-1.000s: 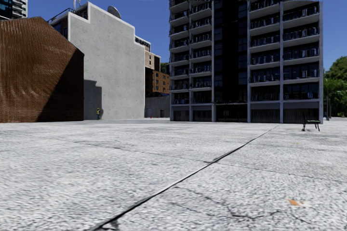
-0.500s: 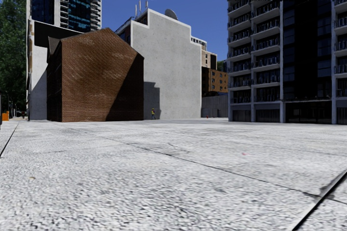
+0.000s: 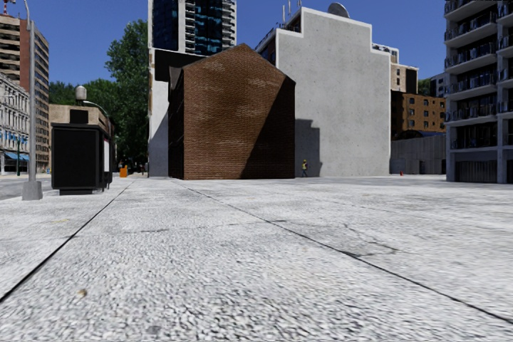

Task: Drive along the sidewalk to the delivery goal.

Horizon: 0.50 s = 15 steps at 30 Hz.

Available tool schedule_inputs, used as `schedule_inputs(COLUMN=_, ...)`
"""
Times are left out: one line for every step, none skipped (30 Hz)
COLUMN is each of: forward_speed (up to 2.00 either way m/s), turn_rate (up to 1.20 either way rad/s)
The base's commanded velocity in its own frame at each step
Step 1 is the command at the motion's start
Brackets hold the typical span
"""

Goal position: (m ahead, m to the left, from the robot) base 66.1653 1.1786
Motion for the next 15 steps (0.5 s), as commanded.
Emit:
schedule_inputs(forward_speed=2.00, turn_rate=0.68)
schedule_inputs(forward_speed=2.00, turn_rate=0.68)
schedule_inputs(forward_speed=2.00, turn_rate=0.68)
schedule_inputs(forward_speed=2.00, turn_rate=0.63)
schedule_inputs(forward_speed=2.00, turn_rate=0.00)
schedule_inputs(forward_speed=2.00, turn_rate=0.00)
schedule_inputs(forward_speed=2.00, turn_rate=0.00)
schedule_inputs(forward_speed=2.00, turn_rate=0.00)
schedule_inputs(forward_speed=2.00, turn_rate=0.00)
schedule_inputs(forward_speed=2.00, turn_rate=0.00)
schedule_inputs(forward_speed=2.00, turn_rate=0.00)
schedule_inputs(forward_speed=2.00, turn_rate=0.00)
schedule_inputs(forward_speed=2.00, turn_rate=0.00)
schedule_inputs(forward_speed=2.00, turn_rate=0.00)
schedule_inputs(forward_speed=2.00, turn_rate=0.00)
